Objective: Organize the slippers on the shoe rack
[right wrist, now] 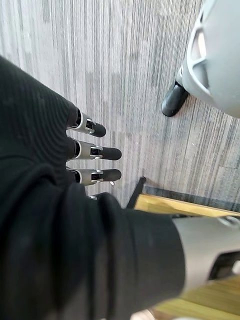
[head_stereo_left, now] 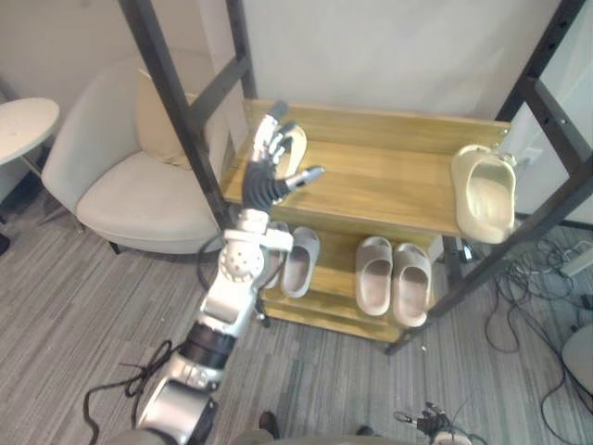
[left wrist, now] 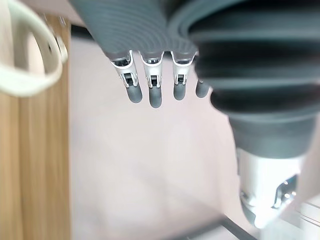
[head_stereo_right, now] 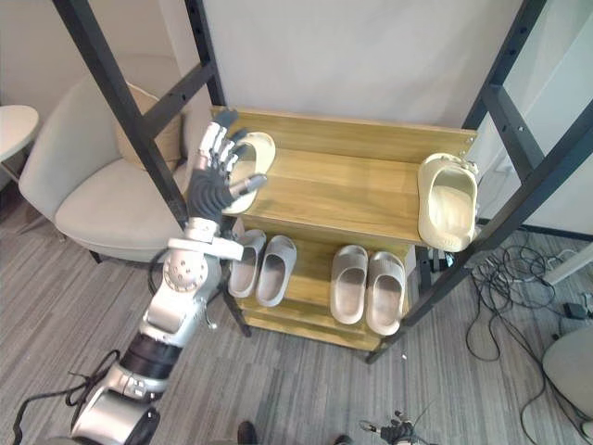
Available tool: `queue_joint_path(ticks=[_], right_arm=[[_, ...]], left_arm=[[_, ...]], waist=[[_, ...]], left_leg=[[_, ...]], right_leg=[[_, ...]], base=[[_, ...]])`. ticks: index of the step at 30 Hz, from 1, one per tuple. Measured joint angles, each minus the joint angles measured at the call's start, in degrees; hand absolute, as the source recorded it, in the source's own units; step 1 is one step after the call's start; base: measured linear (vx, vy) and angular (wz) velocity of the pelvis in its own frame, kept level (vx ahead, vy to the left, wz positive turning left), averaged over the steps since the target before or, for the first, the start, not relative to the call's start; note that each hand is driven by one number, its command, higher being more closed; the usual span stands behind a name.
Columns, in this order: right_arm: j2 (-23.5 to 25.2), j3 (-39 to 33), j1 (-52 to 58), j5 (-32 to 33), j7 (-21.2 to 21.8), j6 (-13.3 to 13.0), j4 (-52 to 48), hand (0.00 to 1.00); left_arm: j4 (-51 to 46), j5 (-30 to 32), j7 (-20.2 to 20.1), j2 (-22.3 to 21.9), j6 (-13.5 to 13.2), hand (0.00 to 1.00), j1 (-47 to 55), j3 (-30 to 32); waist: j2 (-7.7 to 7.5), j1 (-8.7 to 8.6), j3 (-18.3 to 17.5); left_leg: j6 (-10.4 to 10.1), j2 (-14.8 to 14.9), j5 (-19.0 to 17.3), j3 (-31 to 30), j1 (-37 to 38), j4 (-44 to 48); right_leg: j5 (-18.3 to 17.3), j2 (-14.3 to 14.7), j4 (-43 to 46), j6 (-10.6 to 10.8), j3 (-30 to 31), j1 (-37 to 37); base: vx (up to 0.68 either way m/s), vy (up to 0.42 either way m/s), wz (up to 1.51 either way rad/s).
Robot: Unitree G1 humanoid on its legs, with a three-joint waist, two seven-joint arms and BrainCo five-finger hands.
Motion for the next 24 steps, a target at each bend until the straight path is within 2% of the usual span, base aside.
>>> queue_joint_path(ticks=[3, 6, 9, 11, 17, 24], right_arm=[[0.14, -0.2, -1.63, 0.08, 0.02, 0.09, -1.33, 0.0], [0.74, -0.34, -2.24, 0.84, 0.03, -0.03, -2.63, 0.0], [2.12, 0.26, -3.42, 1.53, -0.01, -0.16, -3.61, 0.0], [3.33, 0.84, -4.19, 1.47, -0.1, -0.2, -3.68, 0.0], [3.9, 2.5, -5.44, 1.47, -0.7, -0.24, -3.8, 0.0], [4.34, 3.99, -6.59, 1.49, -0.78, -0.73, -3.85, 0.0]], left_arm=[[5.82, 1.65, 1.53, 5.25, 1.11, 0.0, -7.82, 2.37], [7.77, 2.13, 1.85, 8.14, 1.66, 0.0, -10.78, 3.97], [13.89, 2.55, 2.94, 11.74, 2.19, 0.0, -15.87, 5.04], [18.36, 2.63, 2.96, 15.43, 3.62, 0.0, -20.44, 4.79], [22.52, 3.32, 3.55, 19.94, 4.35, 0.0, -25.85, 4.78], [25.04, 5.37, 3.28, 21.74, 4.51, 0.0, -27.91, 4.75]], waist=[[-0.84, -0.53, 0.68], [-1.14, -0.6, 0.83], [-1.27, -0.62, 0.96], [-1.6, -0.78, 1.7], [-2.11, -1.21, 3.79], [-1.79, -1.48, 5.4]], left_leg=[[0.22, -0.08, 0.33, 0.59, -2.33, 0.01], [0.29, -0.13, 0.38, 1.14, -3.89, 0.02], [0.44, -0.28, 0.48, 1.93, -5.94, 0.04], [0.45, -0.27, 0.48, 2.19, -6.95, 0.36], [0.46, -0.08, 0.47, 1.8, -9.05, 1.08], [0.45, 0.28, 0.43, 1.58, -10.16, 2.13]], right_leg=[[0.75, 0.01, -0.27, -0.18, 0.65, -2.6], [1.45, 0.13, -1.03, -0.36, 1.3, -4.19], [2.32, 0.25, -1.96, -0.36, 2.1, -6.24], [2.57, 0.3, -2.12, -0.48, 3.05, -7.46], [3.11, 0.43, -2.18, -0.88, 4.96, -10.12], [3.49, 0.6, -1.99, -1.37, 5.48, -11.08]], base=[[-0.02, 0.02, -0.09], [-0.02, 0.017, -0.12], [-0.01, 0.015, -0.12], [-0.01, 0.001, -0.13], [-0.02, -0.02, -0.15], [-0.03, -0.014, -0.04]])
